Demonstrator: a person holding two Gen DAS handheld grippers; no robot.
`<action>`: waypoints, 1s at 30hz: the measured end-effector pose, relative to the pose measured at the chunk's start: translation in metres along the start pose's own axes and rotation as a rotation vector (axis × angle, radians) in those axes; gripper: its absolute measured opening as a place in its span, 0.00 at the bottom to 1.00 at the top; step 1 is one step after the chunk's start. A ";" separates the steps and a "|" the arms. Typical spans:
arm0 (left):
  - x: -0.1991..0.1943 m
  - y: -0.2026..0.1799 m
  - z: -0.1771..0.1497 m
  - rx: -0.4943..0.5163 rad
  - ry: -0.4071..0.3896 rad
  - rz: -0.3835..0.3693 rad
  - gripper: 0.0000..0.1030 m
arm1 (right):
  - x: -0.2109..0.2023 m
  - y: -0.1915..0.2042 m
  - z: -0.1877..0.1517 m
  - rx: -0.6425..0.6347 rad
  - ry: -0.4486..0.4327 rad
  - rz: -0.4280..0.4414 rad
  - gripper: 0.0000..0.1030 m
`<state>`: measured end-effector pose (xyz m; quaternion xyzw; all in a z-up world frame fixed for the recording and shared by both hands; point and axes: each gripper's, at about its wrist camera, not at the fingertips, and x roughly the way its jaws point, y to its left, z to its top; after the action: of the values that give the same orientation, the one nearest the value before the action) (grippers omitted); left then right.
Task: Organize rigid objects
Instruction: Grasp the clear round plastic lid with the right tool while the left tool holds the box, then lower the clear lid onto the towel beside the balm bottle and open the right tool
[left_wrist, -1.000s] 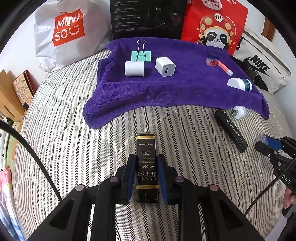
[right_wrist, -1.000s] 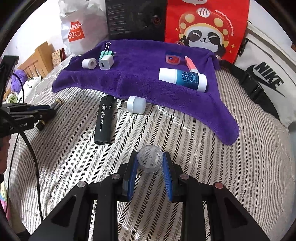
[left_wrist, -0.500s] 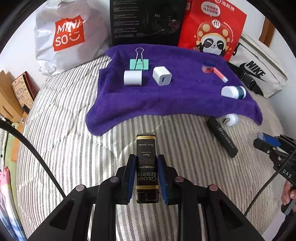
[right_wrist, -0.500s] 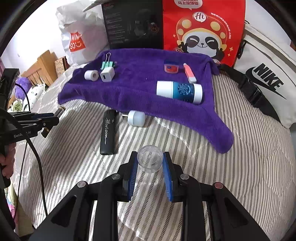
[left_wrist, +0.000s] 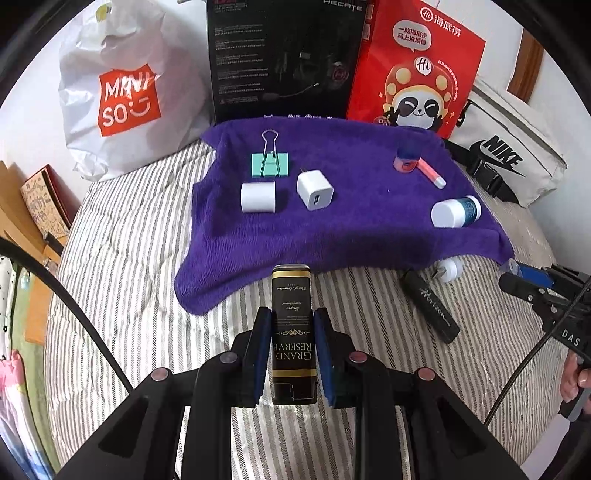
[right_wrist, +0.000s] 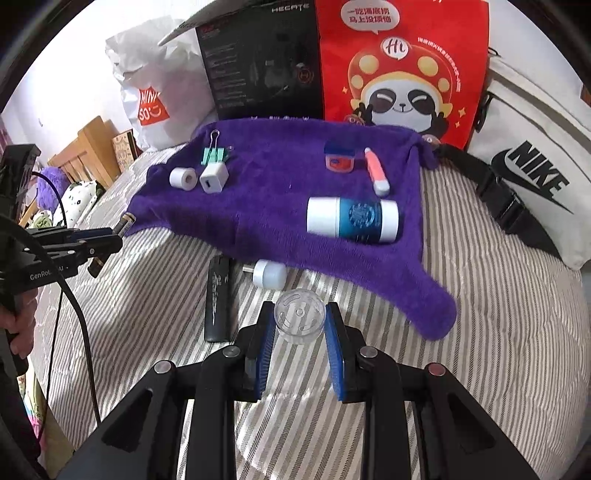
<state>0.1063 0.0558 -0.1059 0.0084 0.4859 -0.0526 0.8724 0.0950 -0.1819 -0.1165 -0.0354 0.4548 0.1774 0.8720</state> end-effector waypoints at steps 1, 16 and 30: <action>0.000 0.001 0.001 -0.002 -0.002 -0.001 0.22 | -0.001 -0.001 0.002 0.005 -0.003 0.003 0.26; -0.001 0.009 0.025 -0.016 -0.018 -0.007 0.22 | 0.006 -0.026 0.055 0.025 -0.059 -0.031 0.26; 0.015 0.017 0.051 -0.015 -0.006 0.001 0.22 | 0.069 -0.052 0.102 0.053 0.001 -0.051 0.26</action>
<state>0.1594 0.0676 -0.0923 0.0018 0.4838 -0.0487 0.8738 0.2286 -0.1889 -0.1176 -0.0243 0.4585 0.1429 0.8768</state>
